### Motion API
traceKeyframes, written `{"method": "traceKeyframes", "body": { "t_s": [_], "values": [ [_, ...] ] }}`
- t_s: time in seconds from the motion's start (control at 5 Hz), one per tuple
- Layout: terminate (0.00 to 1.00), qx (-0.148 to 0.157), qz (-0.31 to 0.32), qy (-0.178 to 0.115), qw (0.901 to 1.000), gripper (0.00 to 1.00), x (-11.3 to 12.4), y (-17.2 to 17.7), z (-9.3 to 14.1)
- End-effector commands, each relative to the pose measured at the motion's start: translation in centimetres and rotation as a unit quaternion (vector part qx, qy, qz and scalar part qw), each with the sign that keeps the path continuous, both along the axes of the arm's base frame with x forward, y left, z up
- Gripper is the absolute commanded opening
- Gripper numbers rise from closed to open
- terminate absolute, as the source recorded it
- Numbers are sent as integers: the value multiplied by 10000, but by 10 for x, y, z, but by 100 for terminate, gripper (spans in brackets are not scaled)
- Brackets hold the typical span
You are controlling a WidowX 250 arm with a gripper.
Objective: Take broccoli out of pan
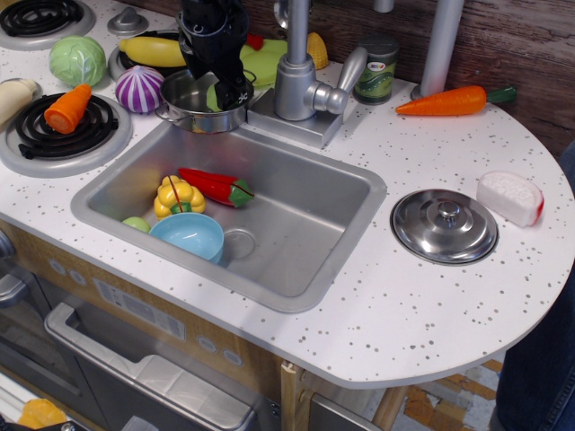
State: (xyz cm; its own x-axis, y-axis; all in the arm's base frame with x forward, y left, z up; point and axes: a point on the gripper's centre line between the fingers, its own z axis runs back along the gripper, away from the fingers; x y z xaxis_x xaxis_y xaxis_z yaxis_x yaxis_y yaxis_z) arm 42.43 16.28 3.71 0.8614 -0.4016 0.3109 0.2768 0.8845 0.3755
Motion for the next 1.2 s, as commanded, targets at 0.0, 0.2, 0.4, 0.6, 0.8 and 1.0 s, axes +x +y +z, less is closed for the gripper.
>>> {"method": "traceKeyframes", "body": {
  "t_s": [0.0,0.2,0.4,0.6,0.8,1.0],
  "values": [
    [0,85,-218,-344,9991,100,16,16,13],
    [0,2,-303,-373,9988,100,21,20,5],
    [0,-128,-289,-312,9990,100,21,21,-2],
    [0,-243,-262,-189,9992,0,19,20,0],
    [0,-179,-224,-129,9995,0,17,19,10],
    [0,56,4,-6,10000,0,5,12,40]
  ]
}}
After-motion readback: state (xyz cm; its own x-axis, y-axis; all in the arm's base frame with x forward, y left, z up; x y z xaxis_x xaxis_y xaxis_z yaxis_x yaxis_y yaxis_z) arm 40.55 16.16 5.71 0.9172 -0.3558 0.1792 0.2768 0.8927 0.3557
